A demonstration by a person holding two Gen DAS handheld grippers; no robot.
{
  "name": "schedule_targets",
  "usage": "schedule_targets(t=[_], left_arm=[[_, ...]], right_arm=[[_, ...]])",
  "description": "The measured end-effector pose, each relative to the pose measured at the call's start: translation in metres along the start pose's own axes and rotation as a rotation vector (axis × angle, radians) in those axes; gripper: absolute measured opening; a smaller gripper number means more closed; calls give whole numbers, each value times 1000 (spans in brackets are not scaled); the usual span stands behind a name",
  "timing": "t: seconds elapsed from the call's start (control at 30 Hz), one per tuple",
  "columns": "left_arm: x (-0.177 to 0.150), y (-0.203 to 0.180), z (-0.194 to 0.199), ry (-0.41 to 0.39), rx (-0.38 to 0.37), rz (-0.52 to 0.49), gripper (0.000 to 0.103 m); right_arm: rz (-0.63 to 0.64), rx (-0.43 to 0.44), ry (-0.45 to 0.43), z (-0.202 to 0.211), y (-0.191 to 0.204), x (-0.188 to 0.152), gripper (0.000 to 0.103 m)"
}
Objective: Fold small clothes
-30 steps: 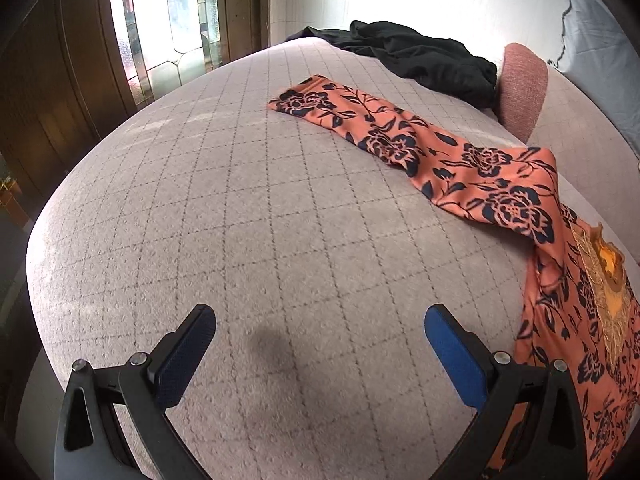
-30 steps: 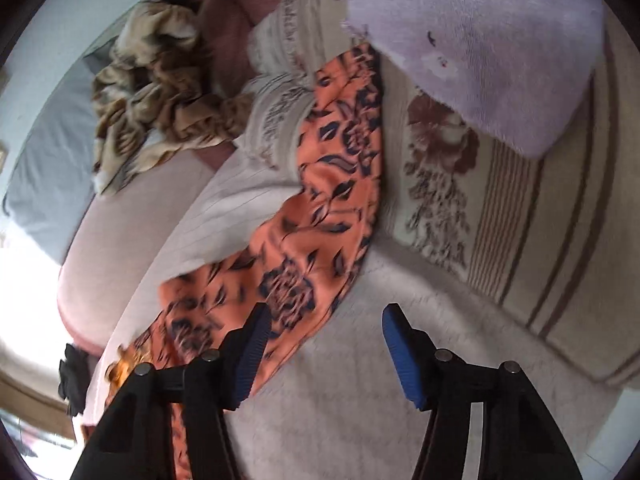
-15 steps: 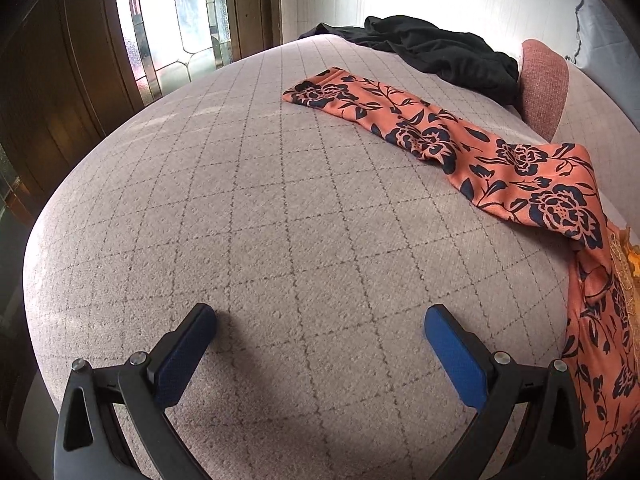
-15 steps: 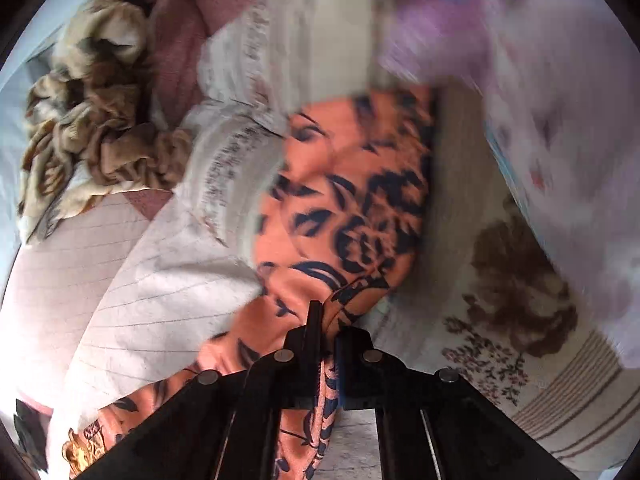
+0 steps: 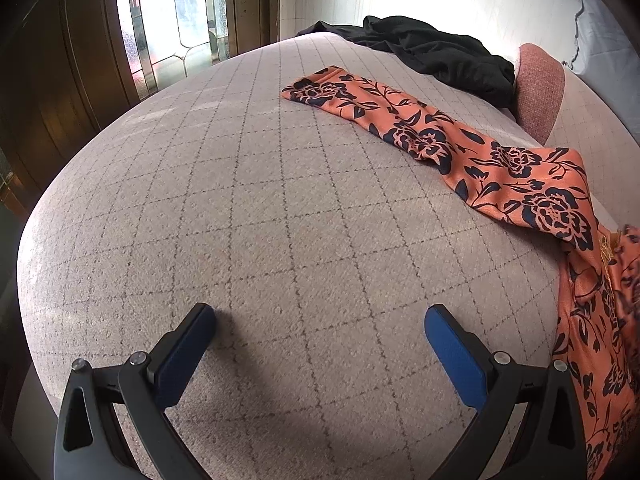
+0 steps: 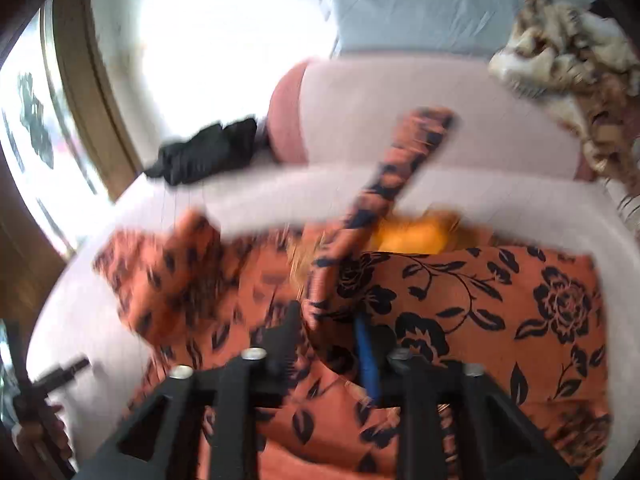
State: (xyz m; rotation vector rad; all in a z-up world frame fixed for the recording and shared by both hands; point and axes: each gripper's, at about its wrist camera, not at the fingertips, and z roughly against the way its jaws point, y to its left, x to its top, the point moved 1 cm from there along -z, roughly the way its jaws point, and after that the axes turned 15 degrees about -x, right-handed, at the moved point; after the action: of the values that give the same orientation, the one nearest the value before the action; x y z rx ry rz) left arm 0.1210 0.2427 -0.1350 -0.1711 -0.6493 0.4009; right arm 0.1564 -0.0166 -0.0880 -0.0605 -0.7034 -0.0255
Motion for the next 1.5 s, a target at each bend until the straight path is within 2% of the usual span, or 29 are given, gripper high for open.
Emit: schedule_targets(t=[0.07, 0.13, 0.2, 0.3, 0.37, 0.5, 0.6, 0.63, 0.7, 0.77, 0.83, 0.9, 0.97, 1.07, 1.1, 1.17, 1.2, 1.27, 1.37, 1.5], left_arm=[[0, 1, 1, 1, -11, 2, 103], [1, 2, 1, -5, -16, 17, 103], [2, 2, 1, -9, -6, 27, 103], [0, 0, -1, -3, 6, 6, 103], [-2, -2, -3, 2, 21, -11, 103], [-5, -6, -4, 1, 51, -40, 103], [-3, -9, 6, 21, 44, -63, 103], [-3, -15, 15, 1, 40, -76, 103], [-1, -42, 43, -67, -27, -138, 103], [1, -84, 65, -93, -175, -208, 103], [7, -129, 72, -68, -371, -229, 103], [13, -172, 65, -28, -532, -228, 103], [15, -213, 41, 43, -622, -238, 103], [16, -258, -4, 135, -643, -255, 103], [18, -265, -20, 181, -645, -241, 99], [21, -265, -47, 248, -654, -152, 90], [22, -261, -57, 269, -664, -97, 90], [24, -250, -69, 284, -668, -6, 90], [24, -241, -80, 296, -667, 55, 90], [23, -246, -84, 301, -670, 54, 75]], right_arm=[[7, -1, 110, -23, 18, -39, 76], [-3, -7, 53, -13, 11, -45, 77], [-51, 21, 57, 1, -7, -40, 80], [-96, -19, -12, 23, -37, -22, 84], [-161, -44, -27, 28, -65, -13, 86], [-352, -27, 32, 9, -119, -16, 86], [-410, -4, 71, -9, -140, -39, 86], [-406, 8, 71, -16, -141, -48, 87], [-385, 52, -5, -17, -140, -61, 91], [-424, 111, -15, -17, -147, -61, 95], [-443, 147, -25, -19, -149, -61, 98], [-451, 160, -39, -17, -150, -63, 98], [-471, 184, -48, -18, -153, -65, 98], [-488, 206, -63, -17, -155, -68, 98], [-489, 209, -67, -17, -156, -69, 98], [-493, 215, -73, -17, -156, -70, 98], [-496, 219, -76, -17, -156, -70, 98], [-501, 225, -80, -17, -157, -71, 98], [-502, 227, -84, -18, -157, -71, 98], [-505, 229, -88, -18, -156, -72, 98]])
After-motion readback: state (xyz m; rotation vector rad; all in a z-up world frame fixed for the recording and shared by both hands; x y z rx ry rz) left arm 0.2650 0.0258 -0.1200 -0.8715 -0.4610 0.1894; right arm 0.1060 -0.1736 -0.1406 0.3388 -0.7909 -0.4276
